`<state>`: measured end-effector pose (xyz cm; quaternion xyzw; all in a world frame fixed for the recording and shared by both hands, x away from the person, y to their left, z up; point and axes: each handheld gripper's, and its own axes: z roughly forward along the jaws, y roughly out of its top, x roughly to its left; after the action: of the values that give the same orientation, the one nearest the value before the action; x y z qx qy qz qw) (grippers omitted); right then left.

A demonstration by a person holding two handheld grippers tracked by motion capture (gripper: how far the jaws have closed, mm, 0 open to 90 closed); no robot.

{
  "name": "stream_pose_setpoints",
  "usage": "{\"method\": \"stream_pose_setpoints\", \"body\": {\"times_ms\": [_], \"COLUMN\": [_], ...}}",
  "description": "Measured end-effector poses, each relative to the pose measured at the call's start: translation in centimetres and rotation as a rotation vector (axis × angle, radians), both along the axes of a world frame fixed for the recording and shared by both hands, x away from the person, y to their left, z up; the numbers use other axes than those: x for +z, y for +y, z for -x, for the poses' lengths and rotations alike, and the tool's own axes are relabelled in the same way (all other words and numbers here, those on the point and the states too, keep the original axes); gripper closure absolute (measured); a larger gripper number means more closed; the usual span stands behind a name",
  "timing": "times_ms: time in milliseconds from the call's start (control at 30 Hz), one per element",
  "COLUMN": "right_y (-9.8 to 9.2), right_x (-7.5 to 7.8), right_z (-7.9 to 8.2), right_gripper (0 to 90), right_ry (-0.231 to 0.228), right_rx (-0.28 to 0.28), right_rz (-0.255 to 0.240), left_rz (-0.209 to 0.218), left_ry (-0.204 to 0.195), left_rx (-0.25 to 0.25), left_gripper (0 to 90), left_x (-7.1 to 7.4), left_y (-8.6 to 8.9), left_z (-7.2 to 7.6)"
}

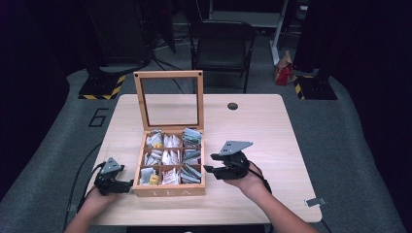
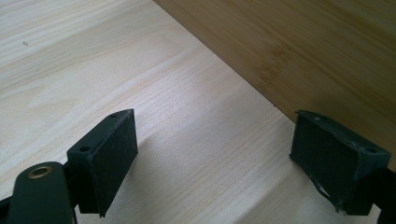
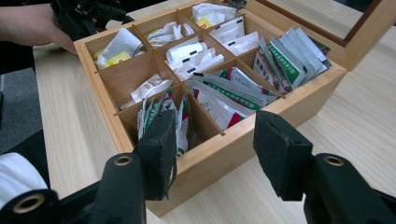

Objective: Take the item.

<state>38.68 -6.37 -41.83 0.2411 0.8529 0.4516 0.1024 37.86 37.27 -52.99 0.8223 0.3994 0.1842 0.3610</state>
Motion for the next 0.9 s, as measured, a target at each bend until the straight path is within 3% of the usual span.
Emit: {"method": "stream_pose_setpoints", "body": {"times_ms": [900], "right_y": [2.4], "right_x": [-2.6], "right_z": [-0.2], "right_gripper": [58.4], "right_ry": [0.019], "right_rx": [0.019], "right_rz": [-0.012], "left_rz": [-0.001], "left_ry": [0.000], "left_rx": [-0.001], "left_gripper": [14.2], "left_x": [0.0], "left_y": [0.0], "left_z": [0.0]}}
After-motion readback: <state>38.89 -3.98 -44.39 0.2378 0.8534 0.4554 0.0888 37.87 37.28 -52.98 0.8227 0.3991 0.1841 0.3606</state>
